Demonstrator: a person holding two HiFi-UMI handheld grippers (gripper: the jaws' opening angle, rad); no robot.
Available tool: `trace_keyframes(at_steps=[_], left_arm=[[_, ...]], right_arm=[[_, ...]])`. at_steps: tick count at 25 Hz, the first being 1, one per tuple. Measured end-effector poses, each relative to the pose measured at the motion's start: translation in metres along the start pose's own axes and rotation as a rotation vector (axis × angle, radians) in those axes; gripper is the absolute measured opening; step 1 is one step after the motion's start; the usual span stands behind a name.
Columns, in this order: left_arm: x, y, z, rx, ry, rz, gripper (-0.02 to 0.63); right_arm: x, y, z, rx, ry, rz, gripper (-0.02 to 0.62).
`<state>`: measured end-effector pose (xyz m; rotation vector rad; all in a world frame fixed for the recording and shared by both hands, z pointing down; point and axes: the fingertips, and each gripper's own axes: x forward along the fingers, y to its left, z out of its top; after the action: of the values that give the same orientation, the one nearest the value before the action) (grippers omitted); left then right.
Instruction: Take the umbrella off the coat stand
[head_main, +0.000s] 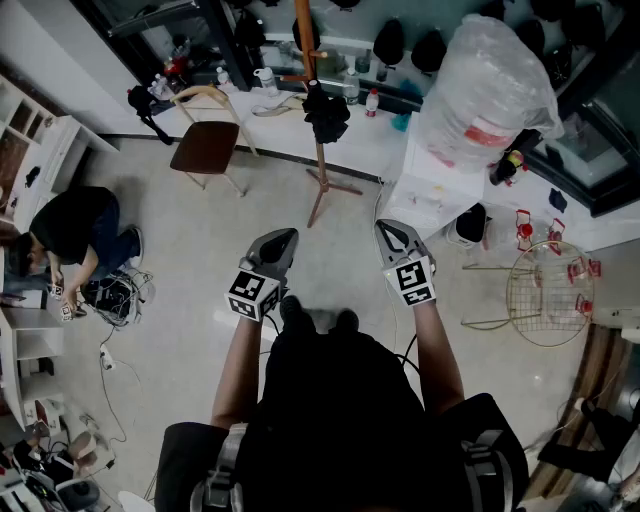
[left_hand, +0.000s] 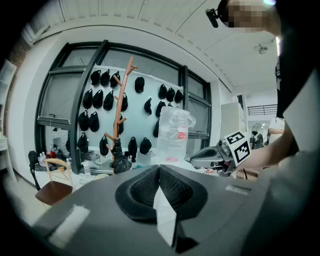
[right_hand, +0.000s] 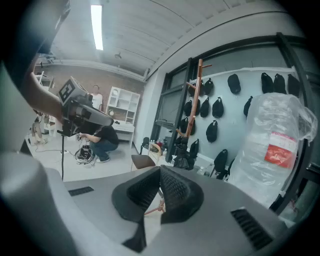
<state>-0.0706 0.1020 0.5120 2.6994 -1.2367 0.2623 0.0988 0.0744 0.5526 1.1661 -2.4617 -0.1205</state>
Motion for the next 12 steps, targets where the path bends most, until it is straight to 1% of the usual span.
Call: trace_keyframes(at_steps=[12], left_arm=[[-0.013,-0.007,-0.006,-0.007,-0.003,0.014,0.003]], right_arm=[[-0.011,0.013,-0.004,0.008,-0.006,0.009,0.004]])
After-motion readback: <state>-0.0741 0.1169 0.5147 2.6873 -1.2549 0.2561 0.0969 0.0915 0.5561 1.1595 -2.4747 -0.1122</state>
